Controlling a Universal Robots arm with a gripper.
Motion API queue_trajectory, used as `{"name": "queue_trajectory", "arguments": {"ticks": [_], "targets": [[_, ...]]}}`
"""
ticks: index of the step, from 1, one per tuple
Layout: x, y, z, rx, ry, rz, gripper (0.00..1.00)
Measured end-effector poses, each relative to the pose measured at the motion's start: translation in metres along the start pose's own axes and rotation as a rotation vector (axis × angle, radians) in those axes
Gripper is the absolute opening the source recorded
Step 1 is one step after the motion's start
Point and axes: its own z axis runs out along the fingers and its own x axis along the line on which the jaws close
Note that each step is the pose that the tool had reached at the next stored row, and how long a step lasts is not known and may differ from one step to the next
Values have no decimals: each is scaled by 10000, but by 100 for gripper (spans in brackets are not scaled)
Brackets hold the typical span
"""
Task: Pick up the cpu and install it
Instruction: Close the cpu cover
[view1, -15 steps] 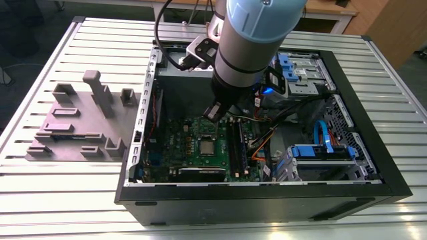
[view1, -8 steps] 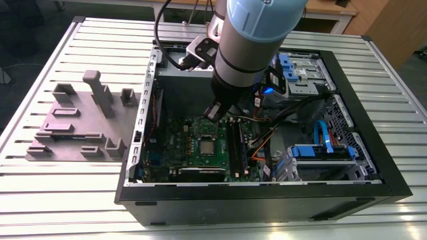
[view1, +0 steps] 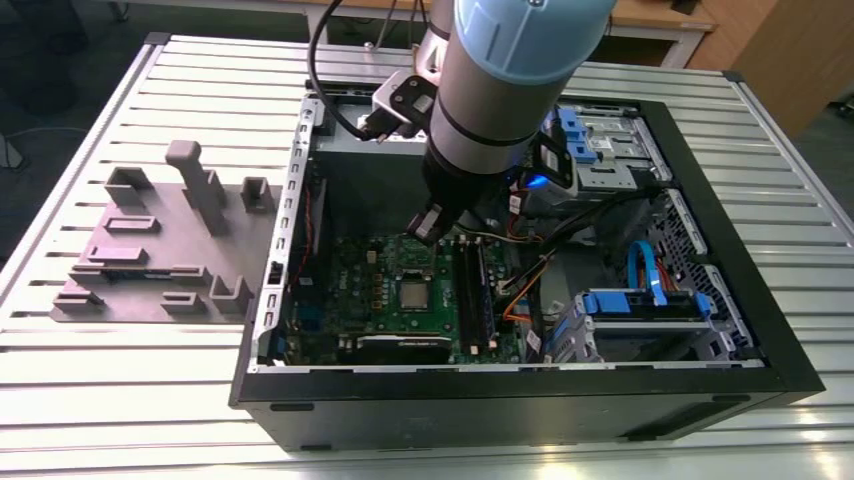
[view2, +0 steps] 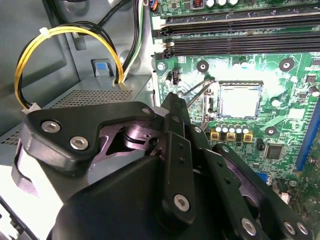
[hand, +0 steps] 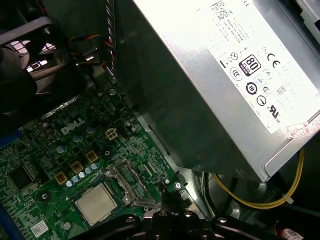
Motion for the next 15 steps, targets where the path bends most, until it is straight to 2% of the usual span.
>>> {"name": "queue_trajectory", "arguments": {"ticks": [15], "targets": [[11, -7, -20, 0, -1, -1, 11]]}}
